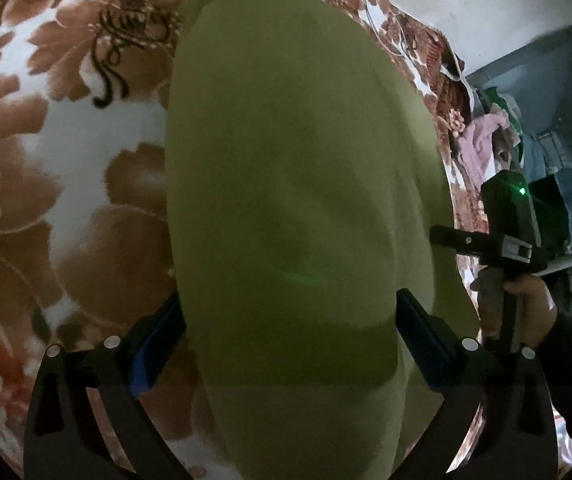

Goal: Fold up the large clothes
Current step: 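Grasp the folded jacket bundle with the left gripper while the right gripper grasps it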

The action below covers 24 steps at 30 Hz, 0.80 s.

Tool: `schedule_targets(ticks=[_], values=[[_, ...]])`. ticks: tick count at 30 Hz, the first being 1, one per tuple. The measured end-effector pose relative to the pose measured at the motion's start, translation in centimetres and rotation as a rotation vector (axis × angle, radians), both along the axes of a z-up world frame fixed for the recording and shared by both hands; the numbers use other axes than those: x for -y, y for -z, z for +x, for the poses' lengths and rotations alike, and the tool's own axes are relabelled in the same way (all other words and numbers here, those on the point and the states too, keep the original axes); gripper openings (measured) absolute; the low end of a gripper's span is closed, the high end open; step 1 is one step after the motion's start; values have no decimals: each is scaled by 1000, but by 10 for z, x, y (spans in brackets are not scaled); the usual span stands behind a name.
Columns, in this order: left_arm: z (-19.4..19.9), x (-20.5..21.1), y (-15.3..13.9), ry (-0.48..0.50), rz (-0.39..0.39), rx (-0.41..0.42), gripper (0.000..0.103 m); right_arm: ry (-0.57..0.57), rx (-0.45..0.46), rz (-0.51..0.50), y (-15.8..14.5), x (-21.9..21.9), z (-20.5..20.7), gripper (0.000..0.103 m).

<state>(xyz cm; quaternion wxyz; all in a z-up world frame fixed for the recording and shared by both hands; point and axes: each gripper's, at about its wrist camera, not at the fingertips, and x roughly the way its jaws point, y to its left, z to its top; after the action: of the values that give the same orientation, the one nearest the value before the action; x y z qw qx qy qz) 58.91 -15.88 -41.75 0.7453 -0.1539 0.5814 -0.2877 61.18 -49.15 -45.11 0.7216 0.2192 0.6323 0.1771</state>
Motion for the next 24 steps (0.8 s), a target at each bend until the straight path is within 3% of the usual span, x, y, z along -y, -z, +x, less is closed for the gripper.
schedule_targets(ticks=[6, 7, 8, 12, 18, 22, 24], values=[[5, 17, 3, 27, 31, 13, 96, 0, 12, 68, 10, -1, 4, 98], [5, 22, 2, 38, 55, 29, 95, 1, 13, 90, 9, 0, 6, 87], [5, 24, 2, 44, 77, 40, 92, 4, 11, 128, 7, 4, 5, 69], [2, 31, -4, 48, 145, 74, 83, 11, 11, 182, -2, 4, 1, 53], [4, 36, -8, 60, 181, 98, 80, -34, 33, 172, -14, -13, 3, 57], [6, 41, -8, 73, 188, 107, 80, -76, -16, 159, 9, -33, 15, 77], [7, 38, -5, 75, 185, 111, 80, -89, -21, 165, 22, -37, 20, 81]])
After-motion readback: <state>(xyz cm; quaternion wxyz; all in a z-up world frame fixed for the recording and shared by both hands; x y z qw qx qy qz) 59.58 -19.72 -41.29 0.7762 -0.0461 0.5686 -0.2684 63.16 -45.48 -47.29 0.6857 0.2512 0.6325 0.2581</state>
